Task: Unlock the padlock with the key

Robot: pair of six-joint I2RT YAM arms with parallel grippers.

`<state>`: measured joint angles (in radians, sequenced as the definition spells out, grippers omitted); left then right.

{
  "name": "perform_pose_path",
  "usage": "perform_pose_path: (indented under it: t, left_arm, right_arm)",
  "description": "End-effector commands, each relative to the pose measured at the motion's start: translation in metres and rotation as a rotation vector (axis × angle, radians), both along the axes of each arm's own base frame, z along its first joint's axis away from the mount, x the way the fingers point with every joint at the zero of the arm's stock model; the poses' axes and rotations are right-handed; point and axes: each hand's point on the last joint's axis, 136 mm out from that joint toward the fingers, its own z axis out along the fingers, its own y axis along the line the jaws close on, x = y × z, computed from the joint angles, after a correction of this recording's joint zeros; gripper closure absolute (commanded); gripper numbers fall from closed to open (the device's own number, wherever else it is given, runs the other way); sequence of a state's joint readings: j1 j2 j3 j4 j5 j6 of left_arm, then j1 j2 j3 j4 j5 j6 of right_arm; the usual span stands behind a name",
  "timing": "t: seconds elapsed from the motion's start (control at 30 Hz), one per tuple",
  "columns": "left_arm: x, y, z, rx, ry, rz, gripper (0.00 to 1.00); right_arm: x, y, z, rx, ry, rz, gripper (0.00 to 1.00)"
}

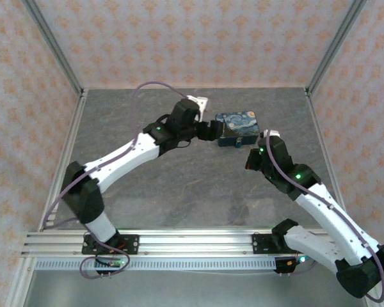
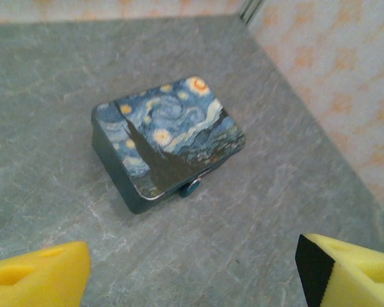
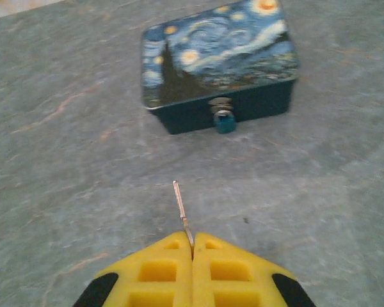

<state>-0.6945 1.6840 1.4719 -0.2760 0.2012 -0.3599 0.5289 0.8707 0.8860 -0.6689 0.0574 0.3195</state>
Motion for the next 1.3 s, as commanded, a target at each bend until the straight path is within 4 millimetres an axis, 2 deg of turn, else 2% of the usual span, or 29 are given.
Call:
perform_pose_path:
  t: [0.0,0.1,0.17,0.33,0.5,0.67,0.87,1.27]
  left_arm:
    - [0.005,-0.018,-0.003,0.058,0.008,-0.055,0.15]
    - [0.018,-0.039,-0.017,0.079,0.034,-0.09,0.15]
    - [0.028,-0.052,-0.035,0.101,0.063,-0.107,0.16]
    - [0.046,-0.074,-0.064,0.163,0.106,-0.136,0.17]
    - [0.054,-0.09,-0.088,0.216,0.138,-0.161,0.17]
    - [0.054,-0.102,-0.102,0.26,0.151,-0.187,0.18]
    - [0.054,-0.101,-0.118,0.312,0.17,-0.181,0.18]
    - [0.05,-0.084,-0.138,0.405,0.188,-0.163,0.17]
  right_arm:
    - [-0.013,-0.034,-0.02,-0.086,0.048,-0.143,1.0]
    - [-0.016,-0.04,-0.027,-0.096,0.058,-0.175,1.0]
    - [-0.017,-0.044,-0.03,-0.109,0.061,-0.192,1.0]
    - [-0.018,-0.048,-0.036,-0.131,0.066,-0.209,1.0]
    - [-0.017,-0.051,-0.041,-0.149,0.069,-0.216,1.0]
    - [-0.016,-0.051,-0.043,-0.156,0.077,-0.219,1.0]
    - [-0.014,-0.05,-0.041,-0.151,0.072,-0.218,1.0]
    - [-0.01,-0.047,-0.034,-0.151,0.073,-0.214,1.0]
